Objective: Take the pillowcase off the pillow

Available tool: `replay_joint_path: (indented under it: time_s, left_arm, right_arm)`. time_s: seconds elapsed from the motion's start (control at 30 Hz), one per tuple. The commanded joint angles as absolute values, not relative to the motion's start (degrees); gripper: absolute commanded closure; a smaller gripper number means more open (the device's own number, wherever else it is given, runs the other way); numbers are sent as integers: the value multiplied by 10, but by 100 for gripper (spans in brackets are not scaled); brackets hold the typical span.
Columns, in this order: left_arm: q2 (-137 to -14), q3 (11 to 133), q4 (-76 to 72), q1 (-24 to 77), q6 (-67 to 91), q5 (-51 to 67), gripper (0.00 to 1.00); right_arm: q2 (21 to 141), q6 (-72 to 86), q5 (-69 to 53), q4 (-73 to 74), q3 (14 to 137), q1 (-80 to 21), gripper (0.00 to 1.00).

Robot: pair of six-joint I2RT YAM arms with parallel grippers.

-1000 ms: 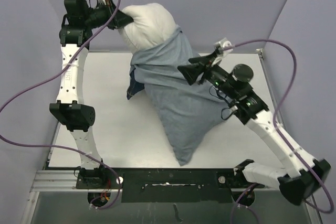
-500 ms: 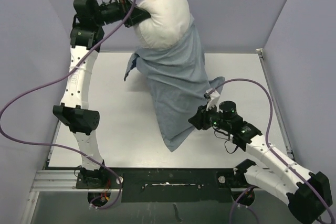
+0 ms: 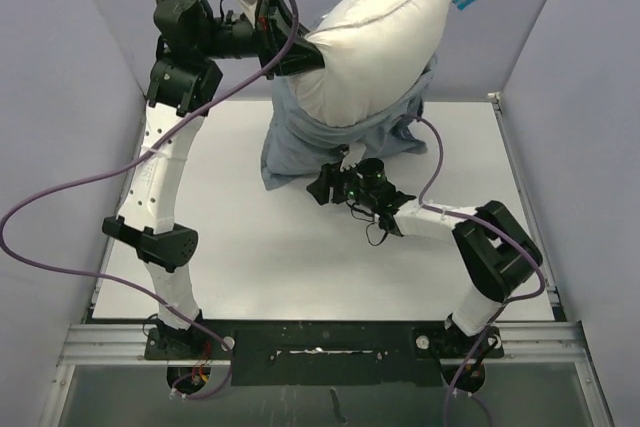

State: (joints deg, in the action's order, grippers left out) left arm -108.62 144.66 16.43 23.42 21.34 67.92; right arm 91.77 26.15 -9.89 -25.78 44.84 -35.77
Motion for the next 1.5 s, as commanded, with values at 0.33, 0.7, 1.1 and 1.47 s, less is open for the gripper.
replay_joint_path:
  time_s: [0.33, 0.7, 1.1, 1.47]
  left_arm:
    - [-874, 1172, 340, 152, -110, 578, 100]
    - [-864, 1115, 394, 102, -138, 632, 100]
    - [-854, 1135, 425, 100, -161, 611, 100]
    - [-852, 1151, 460, 85, -180, 617, 100]
  right_arm:
    - [889, 257, -166, -453, 438, -338, 29]
    - [647, 251, -507, -295, 508, -125, 11]
    - [705, 164, -523, -253, 634, -75, 2]
    - [859, 332, -615, -512, 723, -59, 2]
